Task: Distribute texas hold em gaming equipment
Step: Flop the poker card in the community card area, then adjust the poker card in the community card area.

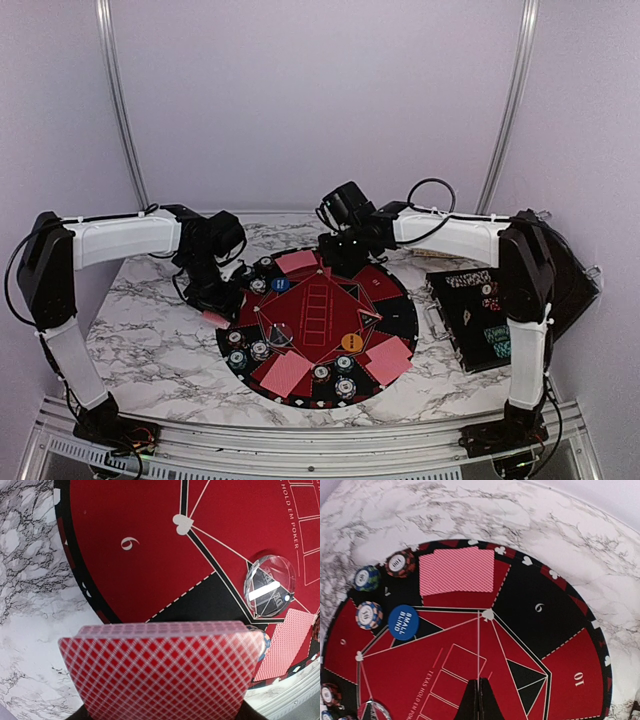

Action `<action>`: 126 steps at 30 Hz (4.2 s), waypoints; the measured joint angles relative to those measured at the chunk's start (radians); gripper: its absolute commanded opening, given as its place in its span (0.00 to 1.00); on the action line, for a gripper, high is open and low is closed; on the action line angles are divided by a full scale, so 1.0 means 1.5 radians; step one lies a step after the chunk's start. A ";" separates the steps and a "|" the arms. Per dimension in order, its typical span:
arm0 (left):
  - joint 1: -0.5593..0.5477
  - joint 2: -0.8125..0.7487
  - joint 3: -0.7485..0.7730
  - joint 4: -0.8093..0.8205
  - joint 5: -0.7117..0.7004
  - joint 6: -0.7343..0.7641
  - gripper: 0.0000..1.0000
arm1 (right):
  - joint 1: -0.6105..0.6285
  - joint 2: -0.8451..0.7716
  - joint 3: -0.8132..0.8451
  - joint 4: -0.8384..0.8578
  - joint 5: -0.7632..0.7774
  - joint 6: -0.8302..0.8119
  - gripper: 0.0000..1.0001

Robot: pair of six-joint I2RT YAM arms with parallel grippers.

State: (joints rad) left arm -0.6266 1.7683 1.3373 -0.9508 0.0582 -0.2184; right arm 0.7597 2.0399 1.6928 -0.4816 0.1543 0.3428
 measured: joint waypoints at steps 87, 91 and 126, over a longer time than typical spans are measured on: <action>-0.001 0.000 -0.017 0.004 0.026 0.007 0.35 | -0.087 0.172 -0.050 0.217 -0.342 0.058 0.13; -0.001 0.000 -0.017 0.004 0.026 0.007 0.35 | -0.086 0.183 -0.034 0.218 -0.341 0.063 0.14; -0.008 0.000 -0.017 0.004 0.030 0.011 0.35 | -0.213 0.092 -0.199 0.309 -0.444 0.138 0.42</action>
State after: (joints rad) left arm -0.6388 1.7683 1.3125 -0.9447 0.1028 -0.2012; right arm 0.4400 2.1784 1.3937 -0.0177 -0.5121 0.5495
